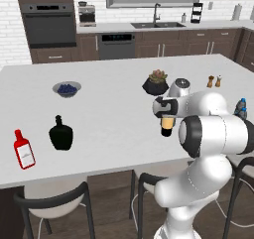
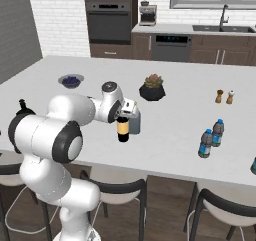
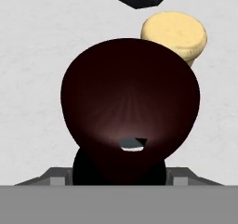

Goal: Move the plastic bottles in the middle to the plastics group, and the glass bottles in the middle to the glass group.

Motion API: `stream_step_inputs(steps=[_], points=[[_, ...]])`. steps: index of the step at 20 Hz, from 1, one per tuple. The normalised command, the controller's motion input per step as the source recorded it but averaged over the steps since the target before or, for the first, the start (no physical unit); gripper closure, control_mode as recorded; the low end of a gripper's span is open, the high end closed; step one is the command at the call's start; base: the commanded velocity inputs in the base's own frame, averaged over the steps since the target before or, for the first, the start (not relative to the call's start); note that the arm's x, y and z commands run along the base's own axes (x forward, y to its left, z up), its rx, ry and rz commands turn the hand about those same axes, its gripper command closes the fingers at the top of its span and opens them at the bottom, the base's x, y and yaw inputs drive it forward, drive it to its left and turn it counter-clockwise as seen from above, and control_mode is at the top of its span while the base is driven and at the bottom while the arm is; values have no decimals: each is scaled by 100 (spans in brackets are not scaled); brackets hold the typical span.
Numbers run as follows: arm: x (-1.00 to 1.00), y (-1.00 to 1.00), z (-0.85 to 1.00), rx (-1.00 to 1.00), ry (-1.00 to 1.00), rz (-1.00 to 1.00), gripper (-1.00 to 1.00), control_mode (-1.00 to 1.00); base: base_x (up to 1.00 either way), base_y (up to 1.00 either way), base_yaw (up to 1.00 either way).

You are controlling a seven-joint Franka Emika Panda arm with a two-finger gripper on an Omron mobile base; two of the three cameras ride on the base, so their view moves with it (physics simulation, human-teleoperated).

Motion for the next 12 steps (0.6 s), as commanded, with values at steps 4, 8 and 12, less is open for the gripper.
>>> stream_step_inputs(steps=[4,8,12], points=[[-2,0,0,0,0,0,100,-100,0,0,0],[-31,2,21,0,0,1,100,-100,0,0,0],[-39,47,37,0,0,6,100,-100,0,0,0]])
